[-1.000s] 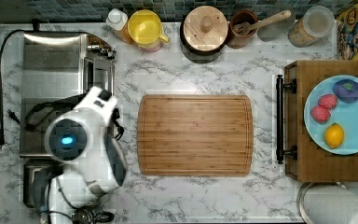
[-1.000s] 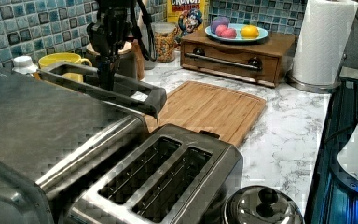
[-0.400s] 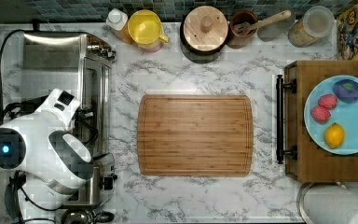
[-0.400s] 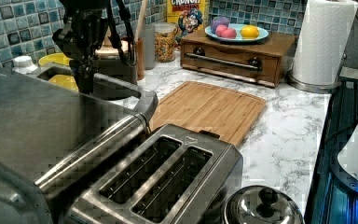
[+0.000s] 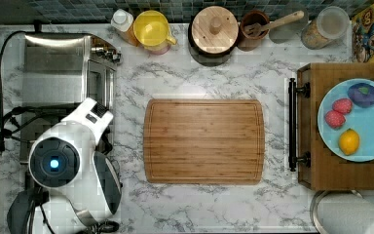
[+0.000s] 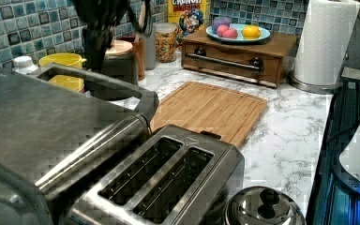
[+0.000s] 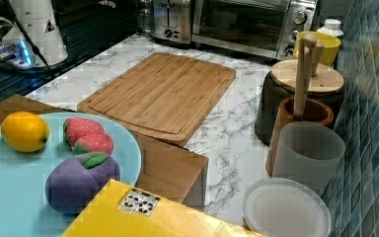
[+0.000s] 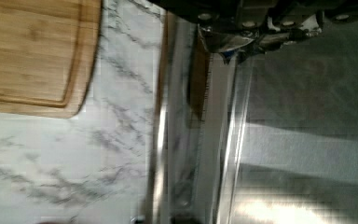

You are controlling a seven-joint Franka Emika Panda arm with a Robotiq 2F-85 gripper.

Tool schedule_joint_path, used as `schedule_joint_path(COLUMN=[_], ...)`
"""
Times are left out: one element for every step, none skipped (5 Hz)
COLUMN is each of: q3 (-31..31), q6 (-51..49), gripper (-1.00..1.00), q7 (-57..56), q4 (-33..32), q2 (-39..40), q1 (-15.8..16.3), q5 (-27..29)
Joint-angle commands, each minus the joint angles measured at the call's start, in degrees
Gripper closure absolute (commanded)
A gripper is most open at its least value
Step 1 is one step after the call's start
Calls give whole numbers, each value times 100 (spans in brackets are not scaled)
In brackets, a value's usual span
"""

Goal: Close the oven.

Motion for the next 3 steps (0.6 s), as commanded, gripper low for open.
schedule_joint_path(q3=[75, 110, 84], q6=[-142, -144, -142], gripper=[100, 100, 100], q7=[73, 66, 71], q4=[490, 489, 490], q2=[-436, -439, -437], q1=[-4, -41, -13], q5=[236, 245, 238])
